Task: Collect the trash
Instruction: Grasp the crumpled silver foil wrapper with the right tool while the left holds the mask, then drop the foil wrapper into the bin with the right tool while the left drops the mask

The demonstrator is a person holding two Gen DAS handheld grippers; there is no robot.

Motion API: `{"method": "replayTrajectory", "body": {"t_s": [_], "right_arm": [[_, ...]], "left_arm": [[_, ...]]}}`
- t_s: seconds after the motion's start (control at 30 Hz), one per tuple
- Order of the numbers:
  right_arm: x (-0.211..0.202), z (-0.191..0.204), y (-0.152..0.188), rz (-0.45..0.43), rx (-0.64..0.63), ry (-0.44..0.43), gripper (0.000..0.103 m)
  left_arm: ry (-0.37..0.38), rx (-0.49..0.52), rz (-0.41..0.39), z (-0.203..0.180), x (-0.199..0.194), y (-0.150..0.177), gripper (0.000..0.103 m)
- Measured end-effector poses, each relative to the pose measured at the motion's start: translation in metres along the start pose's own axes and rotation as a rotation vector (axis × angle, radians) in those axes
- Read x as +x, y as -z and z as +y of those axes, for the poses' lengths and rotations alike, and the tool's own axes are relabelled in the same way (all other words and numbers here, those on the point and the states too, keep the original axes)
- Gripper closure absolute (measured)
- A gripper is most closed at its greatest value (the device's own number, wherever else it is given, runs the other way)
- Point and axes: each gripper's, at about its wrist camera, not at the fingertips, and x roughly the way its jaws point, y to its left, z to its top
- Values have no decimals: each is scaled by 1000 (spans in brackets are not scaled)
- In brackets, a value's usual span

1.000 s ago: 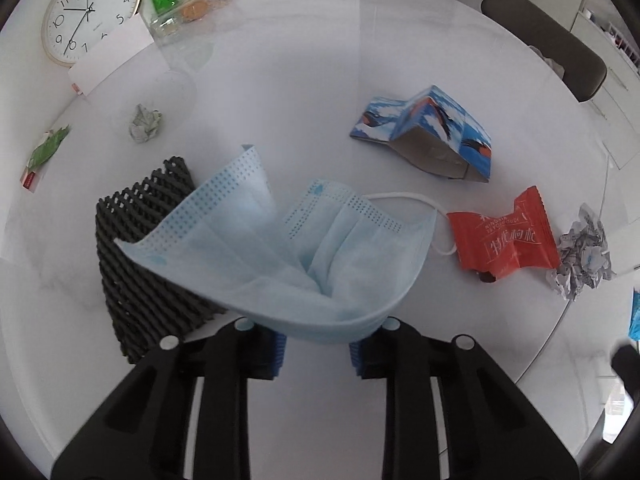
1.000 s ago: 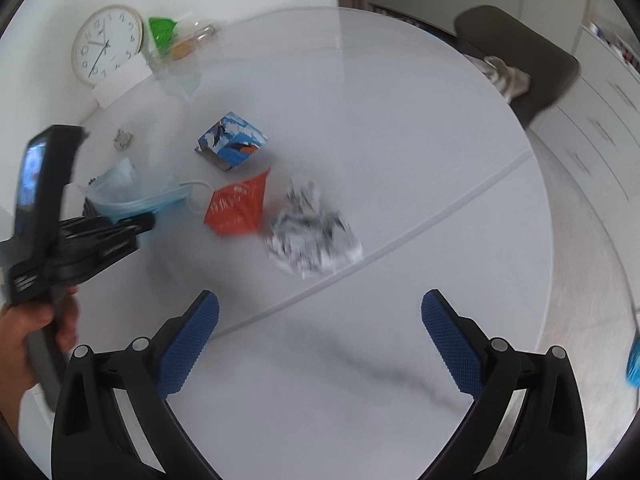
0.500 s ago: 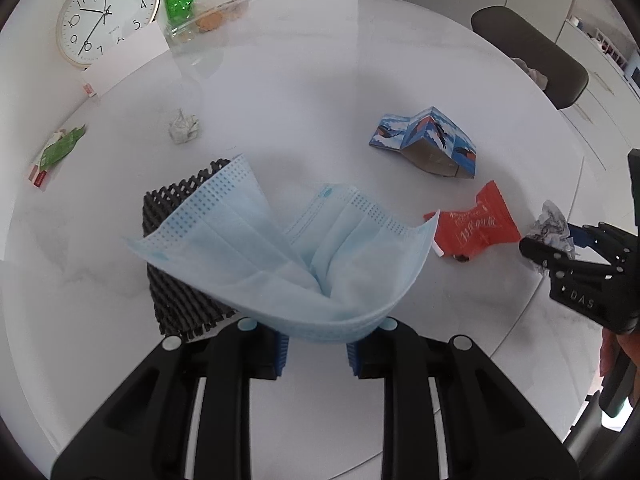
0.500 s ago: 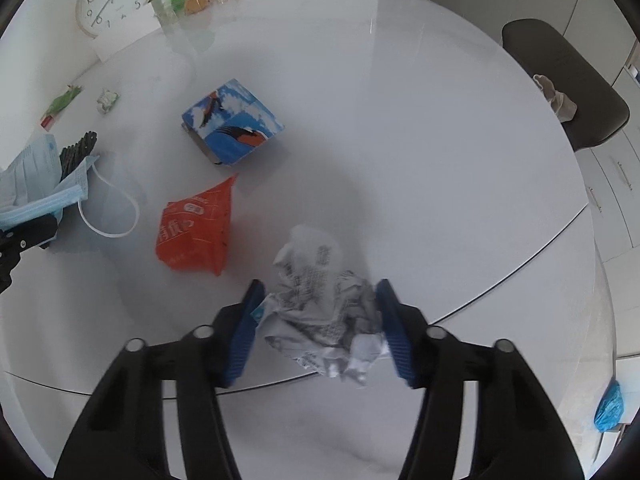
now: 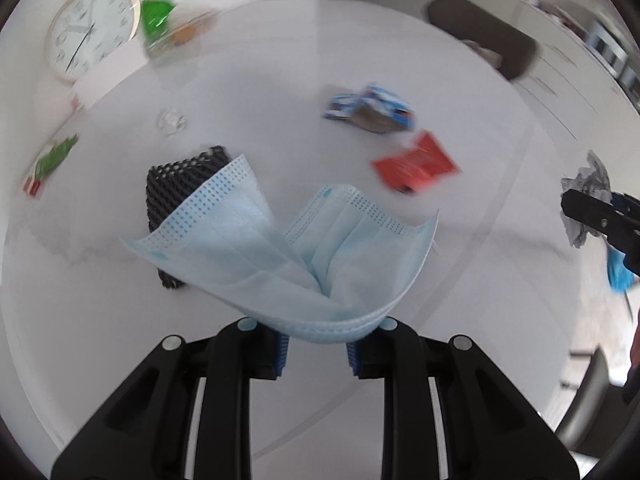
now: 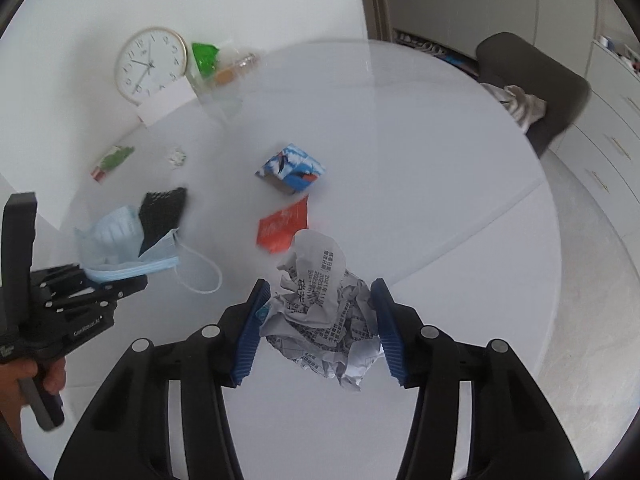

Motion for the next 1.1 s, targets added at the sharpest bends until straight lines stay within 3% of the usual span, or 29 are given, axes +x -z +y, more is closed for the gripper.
{"method": "replayTrajectory", "body": {"t_s": [0.13, 0.3, 0.53, 0.7, 0.83, 0.93, 1.1], "right_arm": [[-44, -8, 52, 10, 40, 35, 50], [-90, -33, 146, 69, 132, 116, 49], [-108, -65, 256, 139, 327, 191, 49], [-75, -86, 312, 204, 395, 240, 48], [-28, -105, 346, 271, 455, 215, 45], [15, -118, 372, 357, 494, 178, 22], [40, -124, 391, 440, 487, 181, 9]], "left_arm": [[74, 111, -5, -29, -35, 32, 80], [150, 265, 11, -76, -66, 75, 80], [288, 444, 60, -145, -79, 116, 80], [320, 576, 62, -190, -85, 133, 80], [343, 644, 72, -218, -87, 143, 80], [345, 679, 78, -232, -85, 150, 80], [369, 693, 101, -251, -80, 159, 80]]}}
